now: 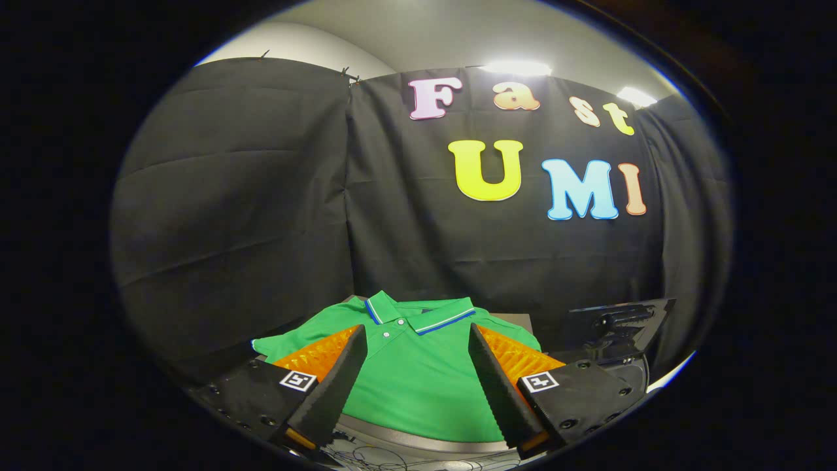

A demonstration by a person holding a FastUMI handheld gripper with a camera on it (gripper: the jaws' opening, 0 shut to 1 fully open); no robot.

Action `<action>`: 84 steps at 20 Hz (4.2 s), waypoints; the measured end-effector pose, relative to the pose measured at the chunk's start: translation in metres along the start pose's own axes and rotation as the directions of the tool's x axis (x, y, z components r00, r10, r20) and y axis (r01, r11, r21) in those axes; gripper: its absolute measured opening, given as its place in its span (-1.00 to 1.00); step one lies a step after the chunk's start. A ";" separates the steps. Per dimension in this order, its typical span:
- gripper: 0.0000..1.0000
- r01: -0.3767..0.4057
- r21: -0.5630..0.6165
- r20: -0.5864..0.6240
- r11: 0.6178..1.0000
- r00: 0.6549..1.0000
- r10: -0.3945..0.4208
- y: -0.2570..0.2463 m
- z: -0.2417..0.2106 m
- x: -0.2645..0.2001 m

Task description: Put the clothes into the washing machine and then close the washing machine lid.

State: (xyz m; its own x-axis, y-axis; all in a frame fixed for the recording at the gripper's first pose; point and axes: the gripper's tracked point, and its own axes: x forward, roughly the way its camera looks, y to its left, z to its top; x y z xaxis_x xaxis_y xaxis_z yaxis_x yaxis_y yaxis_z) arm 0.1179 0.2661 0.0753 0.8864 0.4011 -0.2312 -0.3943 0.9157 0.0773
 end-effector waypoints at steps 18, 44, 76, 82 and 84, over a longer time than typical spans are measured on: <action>0.92 -0.071 0.002 -0.332 0.997 0.941 0.068 0.041 -0.050 0.085; -0.96 -0.127 0.026 -0.422 0.992 0.898 0.126 0.054 -0.084 0.101; 0.96 -0.126 0.041 -0.289 0.991 0.948 0.132 -0.017 -0.032 0.079; 0.97 -0.107 0.015 -0.394 0.994 0.913 0.104 -0.003 -0.070 0.094; 0.96 -0.116 0.030 -0.417 0.993 0.901 0.118 0.002 -0.076 0.096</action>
State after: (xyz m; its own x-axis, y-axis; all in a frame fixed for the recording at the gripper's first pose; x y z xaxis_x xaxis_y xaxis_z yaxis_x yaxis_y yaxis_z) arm 0.1834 0.3042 -0.0208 0.6511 0.4598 -0.6039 -0.4865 0.8635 0.1329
